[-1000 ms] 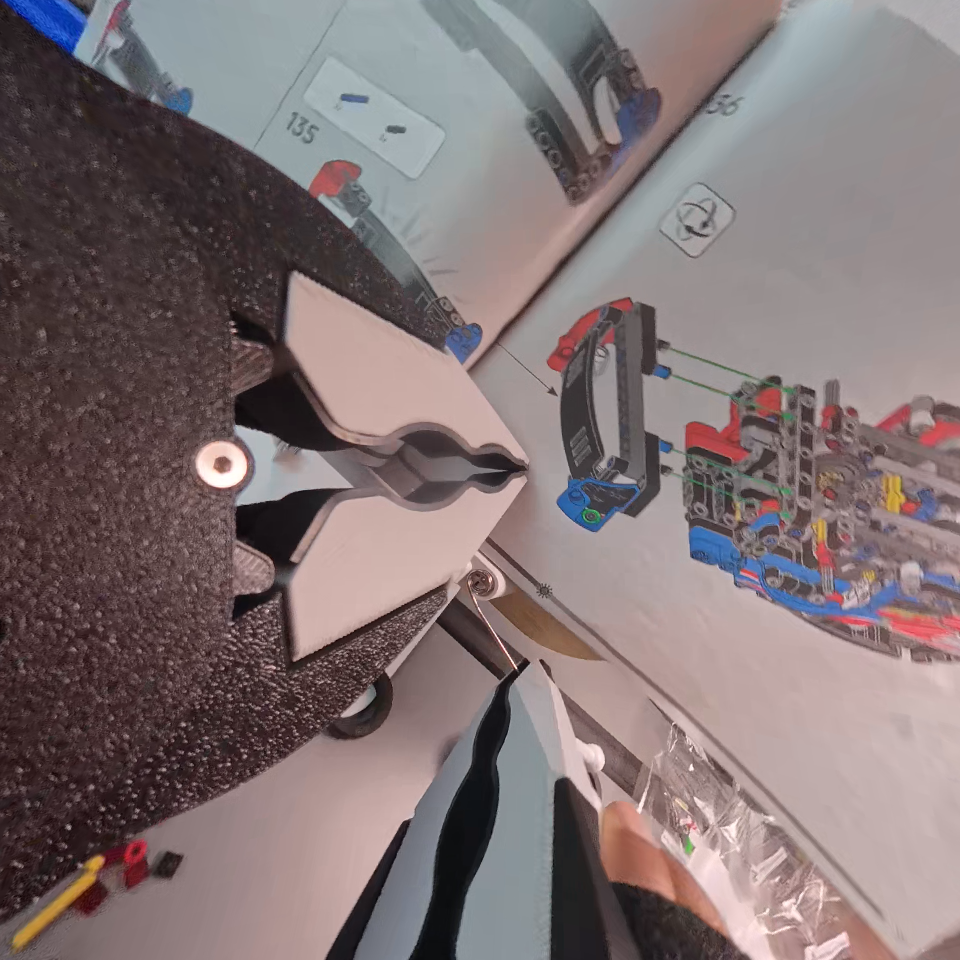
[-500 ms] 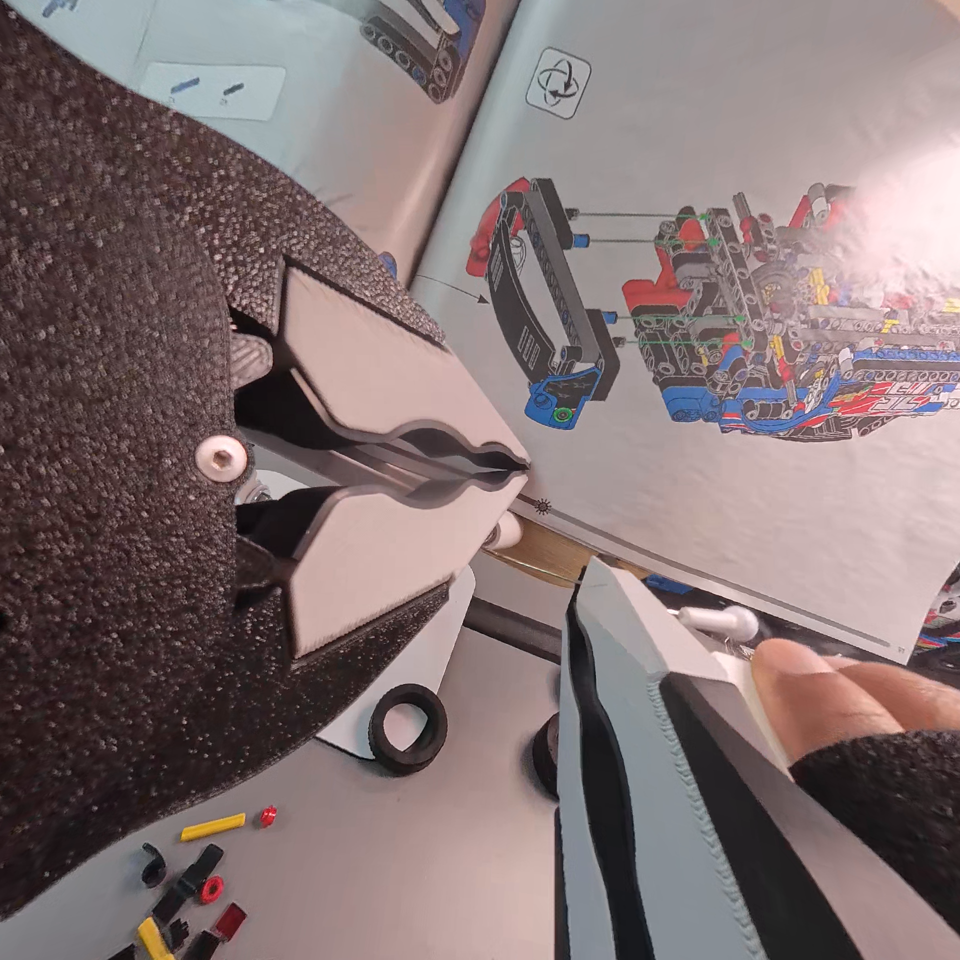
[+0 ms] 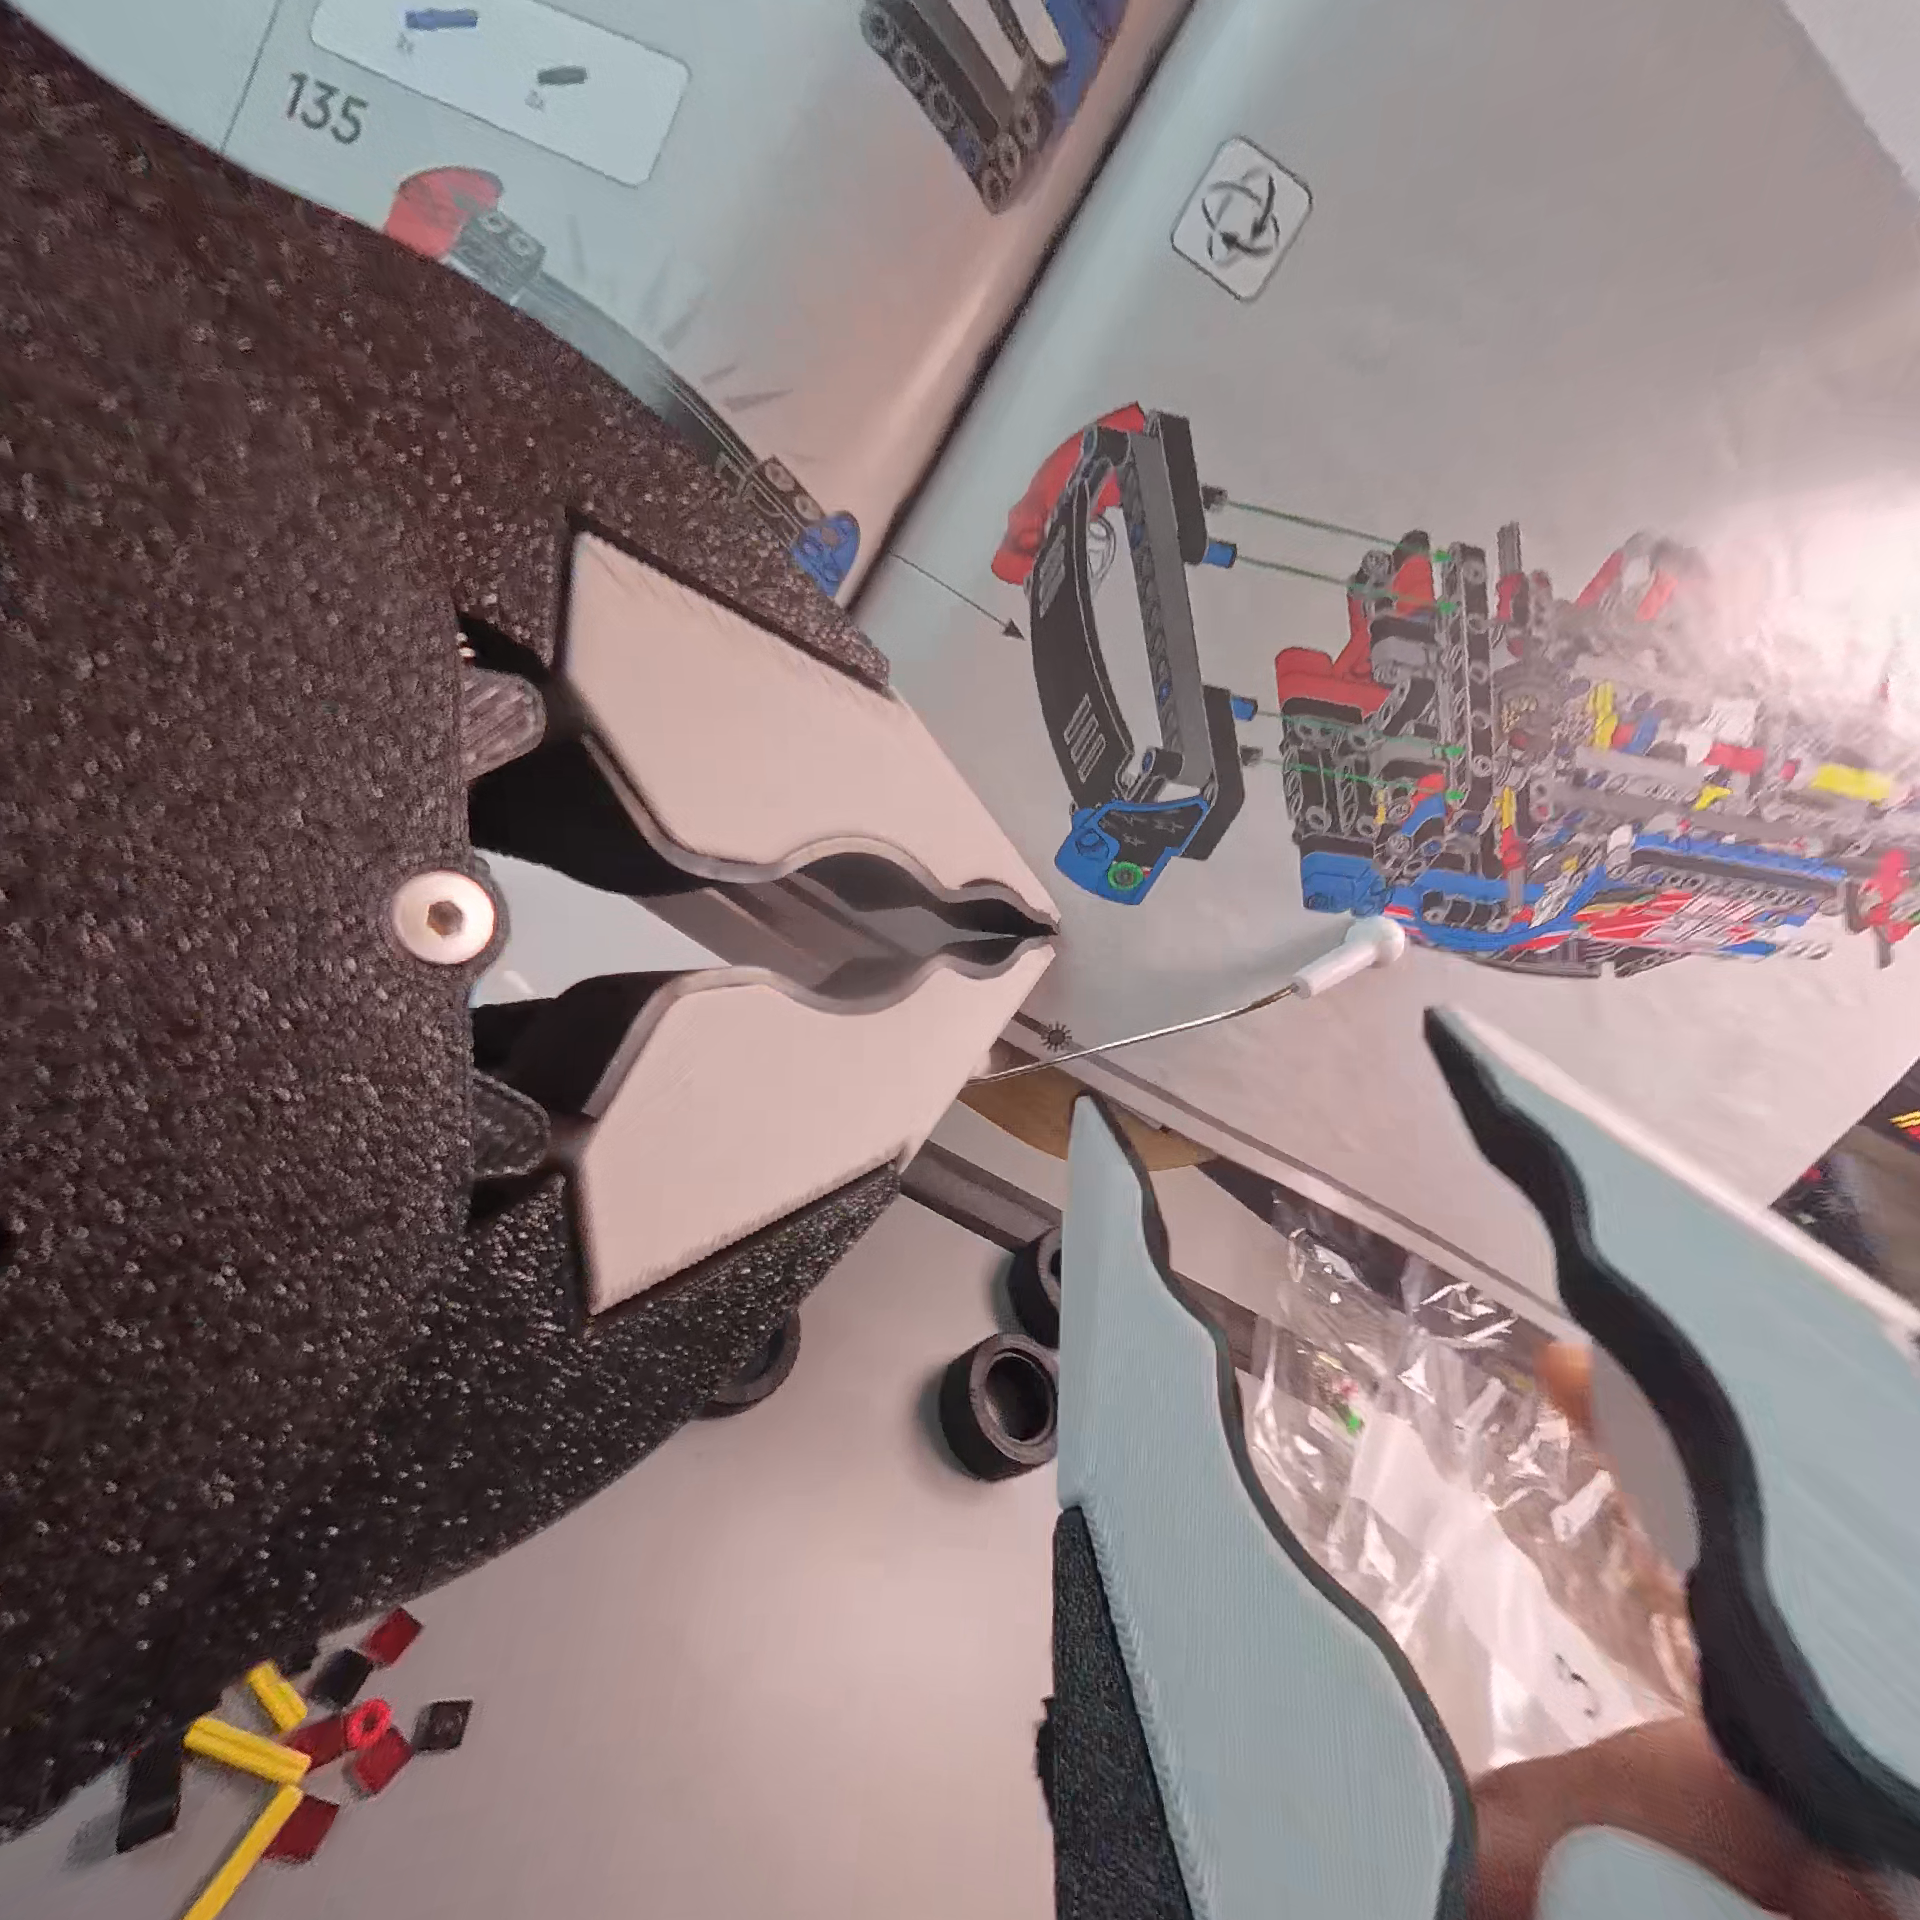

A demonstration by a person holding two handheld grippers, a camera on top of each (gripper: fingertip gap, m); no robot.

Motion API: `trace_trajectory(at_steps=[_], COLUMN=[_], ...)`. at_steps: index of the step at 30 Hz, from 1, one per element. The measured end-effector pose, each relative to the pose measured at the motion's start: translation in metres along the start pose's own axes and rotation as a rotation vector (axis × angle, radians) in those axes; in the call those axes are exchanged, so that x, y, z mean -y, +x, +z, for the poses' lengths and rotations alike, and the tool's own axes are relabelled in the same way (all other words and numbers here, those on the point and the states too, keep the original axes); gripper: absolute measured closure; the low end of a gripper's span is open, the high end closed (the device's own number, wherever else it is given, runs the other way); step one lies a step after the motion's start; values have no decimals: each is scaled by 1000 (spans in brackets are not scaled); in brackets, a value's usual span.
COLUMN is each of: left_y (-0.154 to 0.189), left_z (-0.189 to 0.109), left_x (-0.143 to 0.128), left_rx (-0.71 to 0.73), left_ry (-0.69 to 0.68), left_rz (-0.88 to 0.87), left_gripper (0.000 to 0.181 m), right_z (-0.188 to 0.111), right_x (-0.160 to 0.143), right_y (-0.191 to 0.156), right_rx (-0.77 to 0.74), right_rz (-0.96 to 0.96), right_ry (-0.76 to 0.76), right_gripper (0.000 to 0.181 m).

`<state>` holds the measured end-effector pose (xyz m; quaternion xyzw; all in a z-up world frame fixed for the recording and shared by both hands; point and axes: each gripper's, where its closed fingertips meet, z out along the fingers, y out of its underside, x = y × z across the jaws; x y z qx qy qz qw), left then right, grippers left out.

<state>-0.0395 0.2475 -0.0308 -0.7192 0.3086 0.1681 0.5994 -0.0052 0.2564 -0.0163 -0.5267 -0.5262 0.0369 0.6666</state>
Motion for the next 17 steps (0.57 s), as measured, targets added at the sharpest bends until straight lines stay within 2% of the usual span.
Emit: trace_trajectory(at_steps=[2, 4, 8, 13, 17], left_y=[-8, -19, -44, -83, -108], left_z=[-13, -31, -68, -90, -94], left_x=[8, 6, -26, -89, -100], left_rx=[16, 38, 126, 272, 350], left_ry=[91, 150, 162, 34, 2], left_rz=[-82, -172, -284, -337, -262], left_gripper=[181, 181, 181, 181, 181], right_z=[-1, -1, 5, 21, 49], right_x=[1, 8, 28, 63, 80], right_y=[-3, -1, -9, -66, -88], right_rx=[69, 78, 53, 142, 148], right_rz=[276, 347, 183, -89, -194], right_ry=[15, 31, 57, 90, 30], right_gripper=[120, 121, 127, 144, 153])
